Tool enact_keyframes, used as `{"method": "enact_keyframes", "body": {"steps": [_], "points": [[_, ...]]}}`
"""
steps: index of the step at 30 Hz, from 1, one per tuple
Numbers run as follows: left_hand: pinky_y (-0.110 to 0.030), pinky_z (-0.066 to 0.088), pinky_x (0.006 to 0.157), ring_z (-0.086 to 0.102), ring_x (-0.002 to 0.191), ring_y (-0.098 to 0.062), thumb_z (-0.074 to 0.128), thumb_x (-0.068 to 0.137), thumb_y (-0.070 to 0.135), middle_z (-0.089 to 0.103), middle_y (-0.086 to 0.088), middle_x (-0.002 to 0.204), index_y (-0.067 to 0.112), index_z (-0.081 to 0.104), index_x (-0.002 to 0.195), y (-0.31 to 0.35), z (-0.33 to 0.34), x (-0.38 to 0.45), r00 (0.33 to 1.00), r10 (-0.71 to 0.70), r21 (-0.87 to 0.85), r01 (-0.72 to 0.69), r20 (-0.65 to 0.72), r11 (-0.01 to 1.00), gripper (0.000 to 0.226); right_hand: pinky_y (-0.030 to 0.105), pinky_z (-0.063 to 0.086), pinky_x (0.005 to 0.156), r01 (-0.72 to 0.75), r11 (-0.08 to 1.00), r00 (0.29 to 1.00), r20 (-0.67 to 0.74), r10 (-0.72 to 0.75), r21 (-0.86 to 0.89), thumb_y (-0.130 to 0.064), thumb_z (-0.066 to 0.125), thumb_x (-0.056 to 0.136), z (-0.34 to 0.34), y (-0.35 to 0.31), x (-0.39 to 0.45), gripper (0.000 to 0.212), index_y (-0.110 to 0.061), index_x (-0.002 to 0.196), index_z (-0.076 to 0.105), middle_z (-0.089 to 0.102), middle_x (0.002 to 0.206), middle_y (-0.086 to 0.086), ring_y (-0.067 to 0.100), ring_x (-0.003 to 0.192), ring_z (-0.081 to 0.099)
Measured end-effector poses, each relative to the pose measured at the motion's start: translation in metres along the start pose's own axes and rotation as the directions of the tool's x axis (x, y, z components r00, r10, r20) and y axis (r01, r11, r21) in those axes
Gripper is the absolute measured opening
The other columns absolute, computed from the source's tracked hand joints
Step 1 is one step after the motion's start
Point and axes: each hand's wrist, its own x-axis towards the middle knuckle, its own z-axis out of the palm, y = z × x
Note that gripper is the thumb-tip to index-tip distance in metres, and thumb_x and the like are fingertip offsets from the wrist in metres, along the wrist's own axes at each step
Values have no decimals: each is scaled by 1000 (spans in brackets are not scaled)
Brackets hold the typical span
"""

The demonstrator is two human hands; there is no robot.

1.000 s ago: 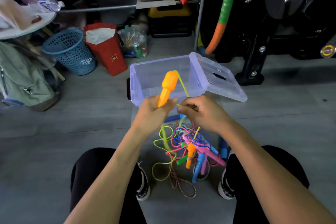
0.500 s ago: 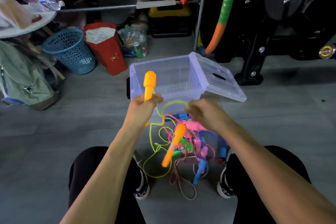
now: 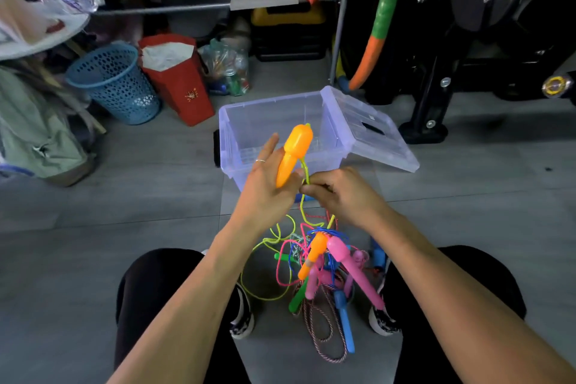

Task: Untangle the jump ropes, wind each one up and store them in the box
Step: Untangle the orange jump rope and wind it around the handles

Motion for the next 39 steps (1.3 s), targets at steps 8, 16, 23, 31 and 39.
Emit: {"method": "enact_keyframes", "body": {"steps": [8, 16, 23, 31, 39], "points": [[-30, 30, 53, 31, 52, -16, 59, 93, 24, 35, 2, 54, 17, 39, 58, -1, -5, 4, 958, -261, 99, 251, 120, 963, 40, 22, 37, 52, -106, 994, 991, 84, 107, -18, -34, 68, 88, 4, 1, 1, 23, -17, 73, 67, 59, 57, 0, 12, 56, 51], [-23, 26, 46, 30, 40, -17, 74, 82, 26, 36, 0, 45, 10, 61, 71, -6, -12, -8, 761, -522, 82, 536, 386, 841, 23, 29, 37, 66, -155, 952, 945, 242, 221, -266, -17, 68, 81, 13, 34, -9, 24, -26, 67, 50, 50, 70, -7, 18, 73, 51], [-22, 16, 44, 21, 42, -14, 65, 90, 17, 29, 0, 46, 7, 63, 71, 4, -23, -7, 869, -380, -433, 489, 316, 758, 22, 30, 41, 69, -291, 949, 942, 136, 306, -119, -12, 62, 87, 20, 51, -27, 5, -9, 87, 58, 61, 81, 3, 22, 76, 55], [-21, 19, 40, 23, 39, -12, 59, 93, 15, 28, 1, 46, 5, 58, 71, 13, -18, -7, 879, -366, -623, 475, 305, 622, 24, 38, 50, 78, -294, 880, 838, 342, 426, -374, -21, 53, 82, 48, 57, -38, 15, -24, 95, 46, 60, 95, -4, 22, 86, 57], [-22, 20, 41, 24, 40, -13, 58, 94, 16, 28, 1, 46, 5, 60, 72, 11, -25, -9, 887, -352, -610, 460, 298, 645, 25, 42, 51, 86, -439, 851, 816, 269, 512, -287, -79, 52, 67, 105, 39, -32, 68, -20, 101, 55, 61, 110, 3, 25, 101, 60]]}}
